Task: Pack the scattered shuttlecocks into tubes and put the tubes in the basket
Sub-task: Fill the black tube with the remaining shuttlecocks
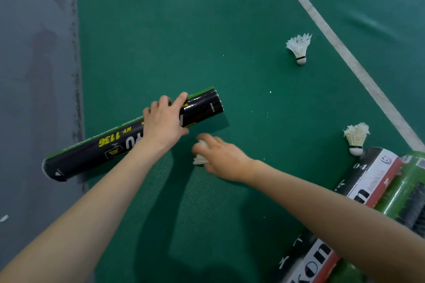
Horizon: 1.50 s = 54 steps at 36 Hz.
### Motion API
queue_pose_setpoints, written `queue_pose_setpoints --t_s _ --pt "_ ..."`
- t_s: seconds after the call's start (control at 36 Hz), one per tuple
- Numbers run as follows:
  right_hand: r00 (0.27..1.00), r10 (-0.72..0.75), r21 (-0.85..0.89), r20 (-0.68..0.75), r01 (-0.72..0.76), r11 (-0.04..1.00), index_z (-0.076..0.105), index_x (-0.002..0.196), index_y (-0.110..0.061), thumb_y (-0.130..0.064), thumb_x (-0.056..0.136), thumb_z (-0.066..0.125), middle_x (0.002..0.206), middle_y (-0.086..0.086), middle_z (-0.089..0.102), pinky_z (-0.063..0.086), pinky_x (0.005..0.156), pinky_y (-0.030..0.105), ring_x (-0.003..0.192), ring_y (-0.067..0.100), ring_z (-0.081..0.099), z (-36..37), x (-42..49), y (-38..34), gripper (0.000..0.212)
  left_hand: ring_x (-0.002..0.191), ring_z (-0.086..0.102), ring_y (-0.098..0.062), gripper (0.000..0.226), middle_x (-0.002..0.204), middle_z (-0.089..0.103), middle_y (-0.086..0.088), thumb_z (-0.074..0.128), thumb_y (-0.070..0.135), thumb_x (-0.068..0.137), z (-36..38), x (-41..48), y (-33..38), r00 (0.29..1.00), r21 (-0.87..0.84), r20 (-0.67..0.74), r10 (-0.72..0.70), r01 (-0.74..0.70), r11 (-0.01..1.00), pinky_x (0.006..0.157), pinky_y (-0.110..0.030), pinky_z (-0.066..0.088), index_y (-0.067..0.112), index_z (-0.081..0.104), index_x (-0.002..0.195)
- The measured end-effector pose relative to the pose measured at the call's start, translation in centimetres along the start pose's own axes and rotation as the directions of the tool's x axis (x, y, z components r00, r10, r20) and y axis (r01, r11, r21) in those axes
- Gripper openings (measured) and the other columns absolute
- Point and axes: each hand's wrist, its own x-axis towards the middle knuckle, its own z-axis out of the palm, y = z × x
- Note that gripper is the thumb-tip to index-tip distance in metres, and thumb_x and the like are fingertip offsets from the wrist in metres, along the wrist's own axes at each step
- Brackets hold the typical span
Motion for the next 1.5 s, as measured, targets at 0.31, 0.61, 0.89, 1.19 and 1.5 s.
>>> queue_pose_setpoints --t_s 0.31,0.61,0.89,1.19,1.5 --pt "0.617 0.727 0.604 -0.302 -0.466 0.647 0.054 0.089 -0.004 -0.031 0.079 0.076 0.108 0.004 0.042 0.035 0.080 0.021 0.089 0.016 0.045 -7.4 -7.0 10.7 0.036 0.113 0.046 -0.030 0.084 0.124 0.045 -0.008 0.075 0.039 0.076 0.5 -1.1 4.9 0.987 0.004 0.014 0.158 -0.159 0.987 0.095 -0.044 0.035 0.034 0.025 0.143" --pt "0.540 0.815 0.977 -0.212 0.112 0.181 0.055 0.086 -0.018 -0.026 0.094 0.058 0.083 -0.003 0.062 0.051 0.088 0.033 0.078 0.008 0.059 -10.5 -7.1 10.2 0.012 0.108 0.047 -0.027 0.085 0.118 0.045 -0.004 0.069 0.056 0.075 0.5 -2.0 10.0 0.962 -0.048 0.019 0.274 -0.273 0.961 0.090 -0.041 0.038 0.034 0.022 0.142" --pt "0.615 0.763 0.968 -0.202 0.005 0.252 0.059 0.128 -0.024 -0.046 0.102 0.025 0.129 -0.008 0.060 0.029 0.115 0.032 0.126 0.004 0.048 -9.9 -6.9 9.9 0.048 0.112 0.046 -0.027 0.092 0.120 0.045 -0.004 0.063 0.070 0.070 -0.1 -0.8 11.4 0.969 -0.137 0.006 0.246 -0.243 0.960 0.093 -0.040 0.037 0.034 0.022 0.144" --pt "0.685 0.700 0.963 -0.199 0.006 0.268 0.058 0.120 -0.037 -0.057 0.098 0.017 0.135 -0.010 0.056 0.024 0.115 0.031 0.132 0.004 0.042 -9.5 -5.2 12.4 0.050 0.107 0.044 -0.026 0.090 0.114 0.043 -0.005 0.068 0.065 0.070 0.3 3.0 14.2 0.968 -0.207 -0.022 0.248 -0.247 0.947 0.083 -0.040 0.043 0.030 0.027 0.141" --pt "0.421 0.866 0.783 -0.269 -0.428 0.451 0.025 0.147 -0.025 -0.019 0.097 0.050 0.147 0.007 0.026 0.040 0.070 0.016 0.086 0.006 0.045 -13.6 -2.5 21.2 0.056 0.120 0.041 -0.035 0.096 0.134 0.039 -0.015 0.063 0.067 0.075 3.5 11.3 15.0 0.987 -0.083 0.116 0.115 -0.106 0.991 0.094 -0.048 0.044 0.021 0.017 0.146"
